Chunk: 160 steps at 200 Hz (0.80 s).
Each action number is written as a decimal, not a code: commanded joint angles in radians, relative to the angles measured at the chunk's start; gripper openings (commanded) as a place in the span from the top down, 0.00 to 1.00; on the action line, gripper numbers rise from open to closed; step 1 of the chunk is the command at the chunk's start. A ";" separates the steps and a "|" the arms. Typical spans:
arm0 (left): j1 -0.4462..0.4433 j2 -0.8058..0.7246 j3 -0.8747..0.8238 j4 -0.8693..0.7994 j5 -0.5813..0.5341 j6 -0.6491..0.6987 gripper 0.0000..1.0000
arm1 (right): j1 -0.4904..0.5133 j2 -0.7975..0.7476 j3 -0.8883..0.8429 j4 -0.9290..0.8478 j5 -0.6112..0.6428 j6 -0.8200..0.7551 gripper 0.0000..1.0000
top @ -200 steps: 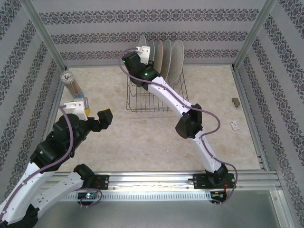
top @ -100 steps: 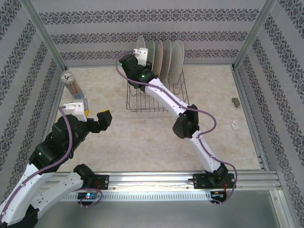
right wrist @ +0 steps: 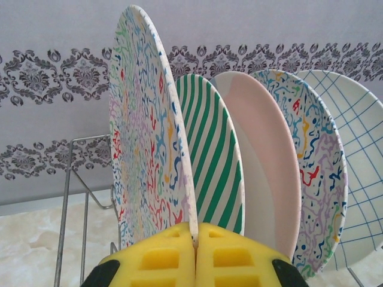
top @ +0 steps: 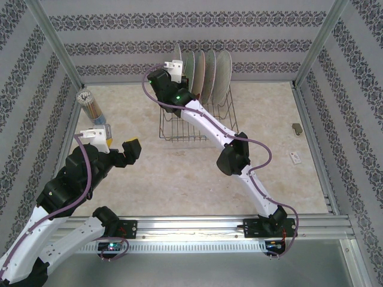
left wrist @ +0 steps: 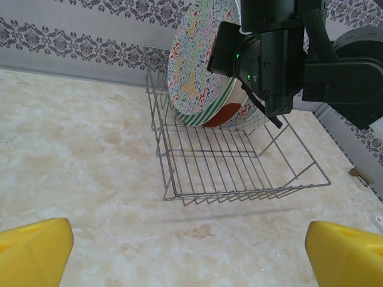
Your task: Load the plates into the dish rack
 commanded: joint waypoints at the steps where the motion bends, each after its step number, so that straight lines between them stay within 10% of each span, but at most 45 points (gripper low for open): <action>1: 0.016 -0.015 0.017 -0.030 0.009 0.017 0.00 | 0.006 -0.017 0.031 0.058 0.057 -0.005 1.00; 160: 0.016 -0.025 0.006 -0.042 -0.006 0.031 0.00 | 0.005 0.042 0.035 0.043 0.004 0.055 1.00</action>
